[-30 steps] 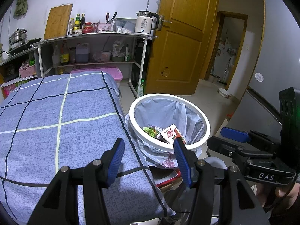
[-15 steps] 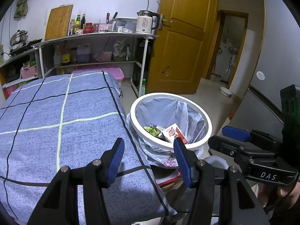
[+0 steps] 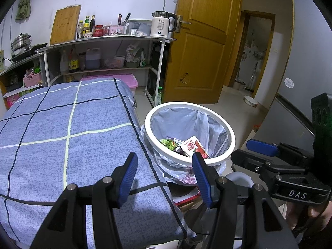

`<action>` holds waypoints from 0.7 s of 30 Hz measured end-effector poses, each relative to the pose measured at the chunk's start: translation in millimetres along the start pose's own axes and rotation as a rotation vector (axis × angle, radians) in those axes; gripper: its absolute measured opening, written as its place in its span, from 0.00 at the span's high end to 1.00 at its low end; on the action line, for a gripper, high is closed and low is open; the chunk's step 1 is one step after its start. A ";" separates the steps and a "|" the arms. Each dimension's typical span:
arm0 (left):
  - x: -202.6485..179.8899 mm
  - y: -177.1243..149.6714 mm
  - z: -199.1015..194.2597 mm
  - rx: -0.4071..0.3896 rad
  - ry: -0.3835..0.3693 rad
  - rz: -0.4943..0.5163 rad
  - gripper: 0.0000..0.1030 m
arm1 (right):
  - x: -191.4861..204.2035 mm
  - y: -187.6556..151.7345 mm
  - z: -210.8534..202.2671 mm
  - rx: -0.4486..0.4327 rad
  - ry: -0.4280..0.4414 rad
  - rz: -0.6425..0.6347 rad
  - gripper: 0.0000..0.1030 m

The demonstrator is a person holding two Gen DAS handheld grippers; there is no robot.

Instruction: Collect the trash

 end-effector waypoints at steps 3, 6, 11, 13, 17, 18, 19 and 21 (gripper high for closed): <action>0.0 0.1 -0.1 0.000 -0.002 -0.001 0.45 | -0.9 0.5 0.3 0.000 0.000 0.001 0.40; -1.0 0.5 0.6 0.001 -0.001 0.000 0.45 | -0.6 0.1 0.4 0.001 0.001 0.002 0.40; 1.2 -2.2 -1.5 0.001 0.007 0.002 0.45 | -1.4 0.7 0.2 0.001 0.001 0.002 0.40; 1.8 -2.6 -1.9 0.001 0.009 0.003 0.45 | -1.1 0.2 0.4 0.000 0.001 0.002 0.40; 2.7 -3.4 -3.1 0.001 0.012 0.002 0.45 | -1.4 0.3 0.4 0.001 0.001 0.002 0.40; 2.3 -3.3 -2.7 0.001 0.012 0.003 0.45 | -1.4 0.2 0.4 0.001 0.002 0.002 0.40; 3.0 -3.6 -3.2 0.001 0.013 0.003 0.45 | -1.2 0.1 0.4 0.001 0.002 0.002 0.40; 2.4 -3.4 -2.9 0.002 0.013 0.004 0.45 | -1.3 0.2 0.4 0.001 0.002 0.002 0.40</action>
Point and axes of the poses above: each gripper's, at about its wrist camera, not at the fingertips, and z roughly the way its jaws point, x to its left, y to its top, the point moved 2 cm from there along z, roughly the way its jaws point, and after that the axes turned 5 degrees about -z, right-handed, at the moved point
